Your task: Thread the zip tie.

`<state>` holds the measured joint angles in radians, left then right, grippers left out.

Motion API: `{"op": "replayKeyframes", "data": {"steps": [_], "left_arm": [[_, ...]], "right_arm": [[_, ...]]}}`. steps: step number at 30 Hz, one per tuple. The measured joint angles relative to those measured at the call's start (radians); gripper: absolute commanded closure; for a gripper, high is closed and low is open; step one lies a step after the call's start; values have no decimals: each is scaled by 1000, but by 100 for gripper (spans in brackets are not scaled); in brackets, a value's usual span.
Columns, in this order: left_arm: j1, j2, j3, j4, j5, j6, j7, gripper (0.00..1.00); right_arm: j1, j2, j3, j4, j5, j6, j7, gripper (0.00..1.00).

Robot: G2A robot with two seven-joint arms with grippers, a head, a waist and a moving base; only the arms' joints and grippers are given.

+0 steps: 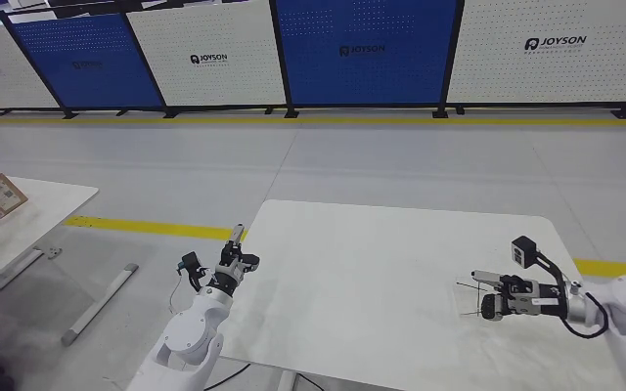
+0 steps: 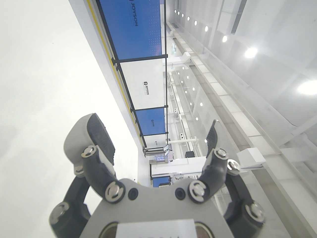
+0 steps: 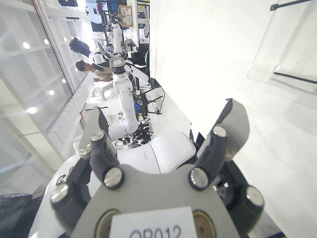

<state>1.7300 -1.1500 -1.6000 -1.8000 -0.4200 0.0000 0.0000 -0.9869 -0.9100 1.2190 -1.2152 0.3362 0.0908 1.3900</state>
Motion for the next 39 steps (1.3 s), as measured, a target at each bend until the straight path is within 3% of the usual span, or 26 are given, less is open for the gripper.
{"op": "replayKeyframes", "data": {"steps": [11,19,22,29,32,39], "left_arm": [[0,0,0,0,0,0,0,0],[0,0,0,0,0,0,0,0],[0,0,0,0,0,0,0,0],[0,0,0,0,0,0,0,0],[0,0,0,0,0,0,0,0],[0,0,0,0,0,0,0,0]], "right_arm": [[-1,0,2,-2,-3,0,0,0],[18,37,0,-36,-81,-116,0,0],[30,61,-30,-31,-109,-167,0,0],[98,105,-174,55,-123,-275,0,0],[110,107,-196,76,-66,-283,0,0],[109,107,-194,74,-80,-282,0,0]]}}
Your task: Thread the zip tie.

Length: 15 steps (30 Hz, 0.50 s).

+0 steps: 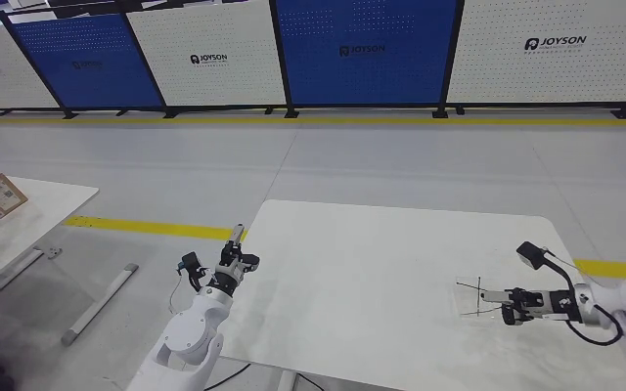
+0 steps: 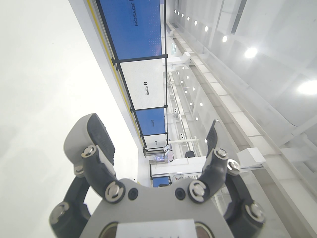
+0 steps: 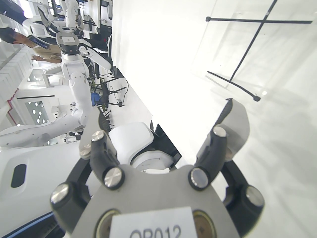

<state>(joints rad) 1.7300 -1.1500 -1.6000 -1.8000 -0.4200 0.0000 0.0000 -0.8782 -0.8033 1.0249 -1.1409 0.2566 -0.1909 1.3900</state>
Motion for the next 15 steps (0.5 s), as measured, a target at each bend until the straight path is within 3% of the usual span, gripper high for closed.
{"op": "replayKeyframes", "data": {"steps": [7,15], "left_arm": [[0,0,0,0,0,0,0,0],[0,0,0,0,0,0,0,0]], "right_arm": [[-4,5,11,-12,-9,-9,0,0],[-25,45,109,-22,-54,4,-4,0]]}}
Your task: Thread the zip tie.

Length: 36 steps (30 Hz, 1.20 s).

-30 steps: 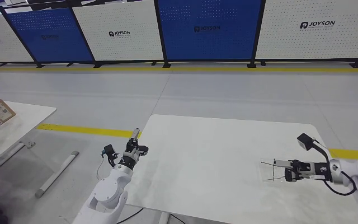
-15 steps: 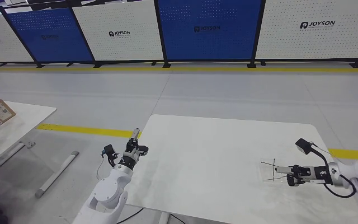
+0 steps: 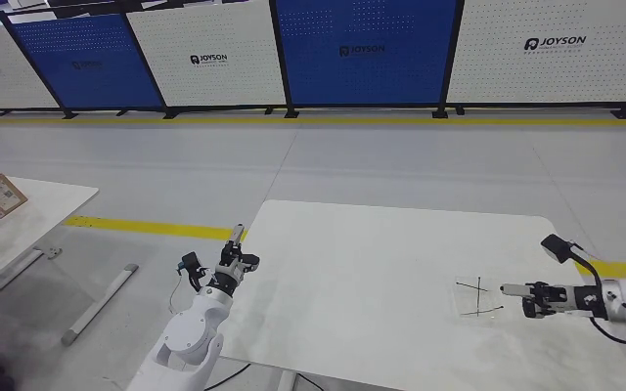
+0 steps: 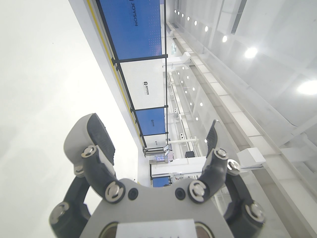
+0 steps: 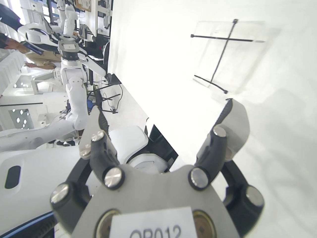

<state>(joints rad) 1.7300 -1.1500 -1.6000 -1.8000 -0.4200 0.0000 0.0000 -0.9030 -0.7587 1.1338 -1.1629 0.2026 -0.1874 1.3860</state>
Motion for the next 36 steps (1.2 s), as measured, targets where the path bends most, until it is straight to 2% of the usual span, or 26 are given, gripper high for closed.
{"op": "replayKeyframes", "data": {"steps": [5,11,23,29,36], "left_arm": [[0,0,0,0,0,0,0,0],[0,0,0,0,0,0,0,0],[0,0,0,0,0,0,0,0],[0,0,0,0,0,0,0,0],[0,0,0,0,0,0,0,0]], "right_arm": [[-7,-7,-33,32,-47,41,-20,0],[19,-33,-98,83,-58,41,-52,0],[22,-35,-98,90,-64,45,-64,0],[23,-45,-96,97,-44,116,-167,0],[49,-59,-128,116,-64,167,-153,0]]}}
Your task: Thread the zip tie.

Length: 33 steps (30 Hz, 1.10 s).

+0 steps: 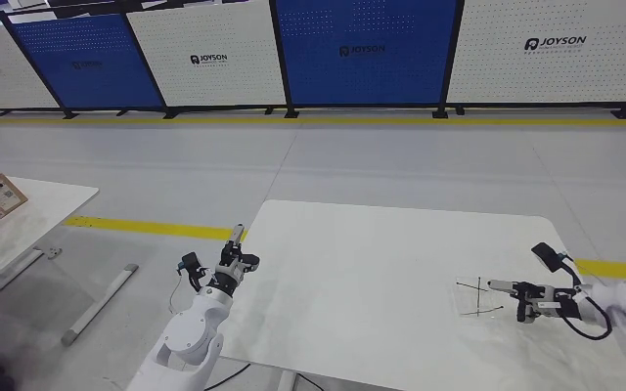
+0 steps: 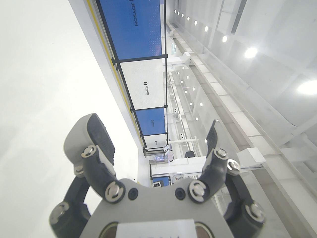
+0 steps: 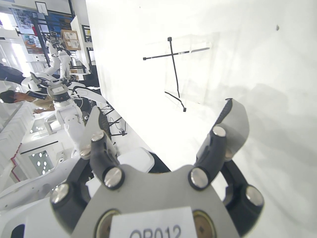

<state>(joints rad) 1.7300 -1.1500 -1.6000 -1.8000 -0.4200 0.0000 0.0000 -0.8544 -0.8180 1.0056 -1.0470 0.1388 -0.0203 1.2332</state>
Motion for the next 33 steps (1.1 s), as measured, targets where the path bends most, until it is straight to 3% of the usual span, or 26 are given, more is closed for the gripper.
{"op": "replayKeyframes", "data": {"steps": [13,14,16,17,18,22,24,33], "left_arm": [[0,0,0,0,0,0,0,0],[0,0,0,0,0,0,0,0],[0,0,0,0,0,0,0,0],[0,0,0,0,0,0,0,0],[0,0,0,0,0,0,0,0],[0,0,0,0,0,0,0,0],[0,0,0,0,0,0,0,0],[0,0,0,0,0,0,0,0]], "right_arm": [[-14,5,33,-9,48,-1,5,0],[-16,7,38,-14,43,5,8,15],[-17,10,39,-22,23,30,18,19],[-16,10,36,-24,11,45,24,40],[-14,10,33,-25,-2,60,25,50],[-8,5,14,-19,-30,95,31,55],[-5,2,8,-13,-35,95,34,64],[3,3,8,-7,-74,105,44,66]]}}
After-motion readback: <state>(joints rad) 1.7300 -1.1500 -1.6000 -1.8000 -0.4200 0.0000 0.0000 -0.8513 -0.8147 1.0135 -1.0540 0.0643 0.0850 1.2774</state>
